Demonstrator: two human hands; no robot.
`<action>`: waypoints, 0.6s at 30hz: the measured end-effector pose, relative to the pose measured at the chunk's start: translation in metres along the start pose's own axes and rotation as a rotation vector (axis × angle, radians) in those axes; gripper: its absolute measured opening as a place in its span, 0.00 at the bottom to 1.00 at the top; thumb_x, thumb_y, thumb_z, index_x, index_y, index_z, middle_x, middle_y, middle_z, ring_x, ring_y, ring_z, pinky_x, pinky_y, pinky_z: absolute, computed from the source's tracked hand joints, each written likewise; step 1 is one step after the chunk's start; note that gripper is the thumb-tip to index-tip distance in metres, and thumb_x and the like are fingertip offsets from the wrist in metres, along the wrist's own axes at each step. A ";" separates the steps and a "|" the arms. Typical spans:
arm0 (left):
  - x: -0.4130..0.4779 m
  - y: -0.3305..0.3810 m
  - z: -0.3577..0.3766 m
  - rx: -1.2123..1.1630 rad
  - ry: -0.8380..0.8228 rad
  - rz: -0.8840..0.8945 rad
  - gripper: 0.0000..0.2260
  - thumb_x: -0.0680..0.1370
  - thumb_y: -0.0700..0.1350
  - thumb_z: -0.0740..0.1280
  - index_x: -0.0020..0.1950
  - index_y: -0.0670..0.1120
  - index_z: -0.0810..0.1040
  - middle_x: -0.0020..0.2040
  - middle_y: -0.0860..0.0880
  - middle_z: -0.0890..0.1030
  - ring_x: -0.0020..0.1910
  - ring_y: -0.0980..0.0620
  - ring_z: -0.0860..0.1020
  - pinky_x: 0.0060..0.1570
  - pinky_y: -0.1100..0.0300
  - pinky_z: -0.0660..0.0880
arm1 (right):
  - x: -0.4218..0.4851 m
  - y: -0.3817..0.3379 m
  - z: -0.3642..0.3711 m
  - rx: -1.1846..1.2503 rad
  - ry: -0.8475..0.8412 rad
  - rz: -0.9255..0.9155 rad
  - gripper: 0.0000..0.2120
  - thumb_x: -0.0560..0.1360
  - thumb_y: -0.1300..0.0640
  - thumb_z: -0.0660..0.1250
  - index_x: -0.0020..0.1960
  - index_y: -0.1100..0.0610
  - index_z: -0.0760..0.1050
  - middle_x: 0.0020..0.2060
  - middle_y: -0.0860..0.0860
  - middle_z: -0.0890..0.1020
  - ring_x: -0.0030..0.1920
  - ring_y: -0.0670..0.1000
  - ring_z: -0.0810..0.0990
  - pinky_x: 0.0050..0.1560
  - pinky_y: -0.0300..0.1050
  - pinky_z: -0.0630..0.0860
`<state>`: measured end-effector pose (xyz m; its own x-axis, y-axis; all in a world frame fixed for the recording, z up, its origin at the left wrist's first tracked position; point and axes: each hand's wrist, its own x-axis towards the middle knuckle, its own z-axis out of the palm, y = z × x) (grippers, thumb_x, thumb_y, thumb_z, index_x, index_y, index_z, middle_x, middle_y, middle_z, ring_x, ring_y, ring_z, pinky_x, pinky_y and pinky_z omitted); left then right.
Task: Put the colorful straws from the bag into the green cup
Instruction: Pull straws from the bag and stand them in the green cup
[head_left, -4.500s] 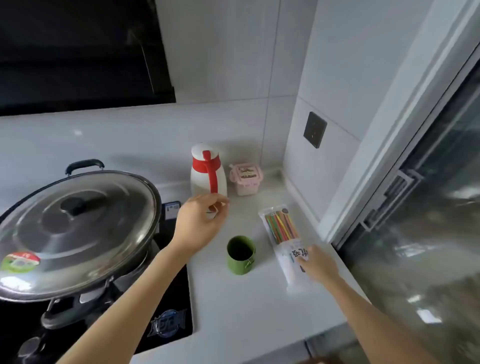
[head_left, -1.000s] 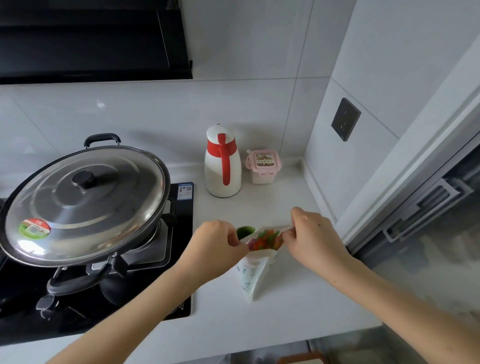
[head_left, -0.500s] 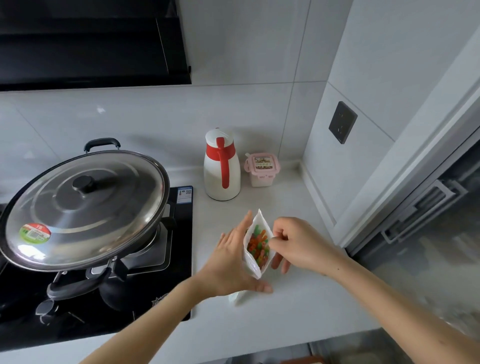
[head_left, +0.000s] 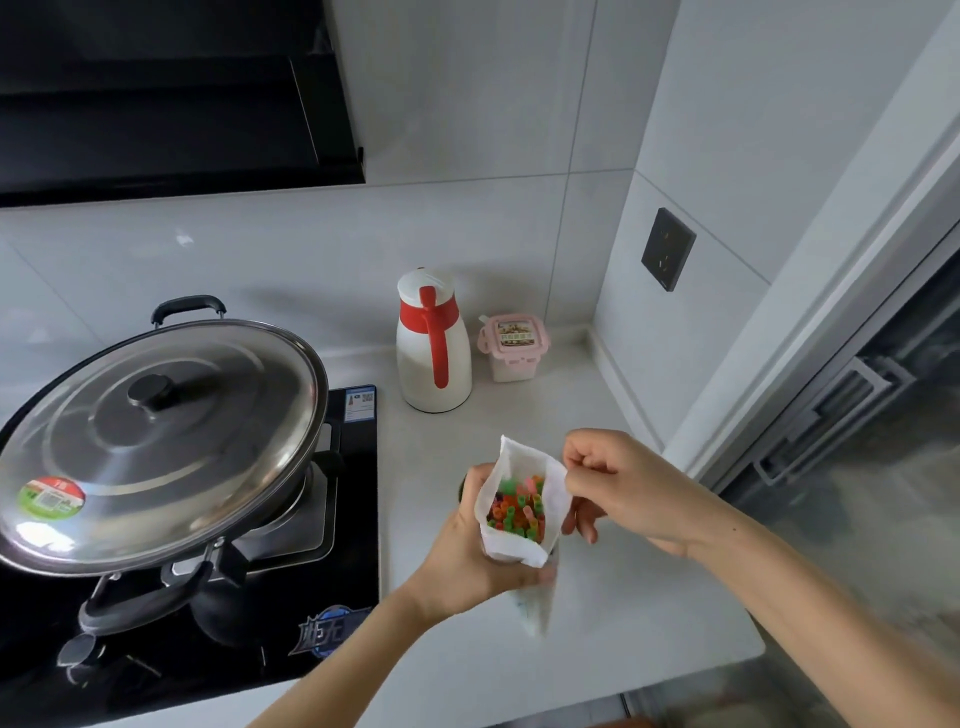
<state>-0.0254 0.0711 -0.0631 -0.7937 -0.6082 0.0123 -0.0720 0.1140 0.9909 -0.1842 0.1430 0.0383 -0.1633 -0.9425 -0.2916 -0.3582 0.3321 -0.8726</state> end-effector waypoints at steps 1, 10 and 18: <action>0.000 0.001 0.001 -0.038 0.021 0.002 0.32 0.62 0.40 0.79 0.56 0.60 0.64 0.56 0.45 0.74 0.55 0.48 0.77 0.47 0.57 0.78 | 0.000 0.001 -0.003 0.024 0.011 0.008 0.11 0.74 0.71 0.54 0.35 0.60 0.64 0.31 0.61 0.74 0.28 0.48 0.80 0.25 0.39 0.73; 0.013 0.042 -0.016 0.546 0.040 -0.015 0.34 0.63 0.51 0.76 0.63 0.66 0.62 0.45 0.58 0.82 0.43 0.53 0.80 0.42 0.61 0.77 | 0.009 0.030 -0.010 0.411 0.253 0.027 0.08 0.79 0.57 0.61 0.50 0.60 0.76 0.47 0.58 0.83 0.43 0.49 0.83 0.42 0.41 0.78; 0.016 0.059 -0.021 1.296 -0.312 -0.310 0.39 0.61 0.55 0.73 0.67 0.57 0.58 0.42 0.52 0.78 0.39 0.49 0.76 0.37 0.58 0.74 | 0.037 0.071 0.037 1.011 0.114 0.255 0.19 0.79 0.45 0.57 0.54 0.58 0.79 0.49 0.54 0.85 0.43 0.54 0.78 0.46 0.47 0.73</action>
<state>-0.0295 0.0517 -0.0013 -0.7313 -0.5623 -0.3859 -0.6420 0.7586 0.1112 -0.1819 0.1309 -0.0490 -0.2308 -0.8224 -0.5201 0.6255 0.2841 -0.7267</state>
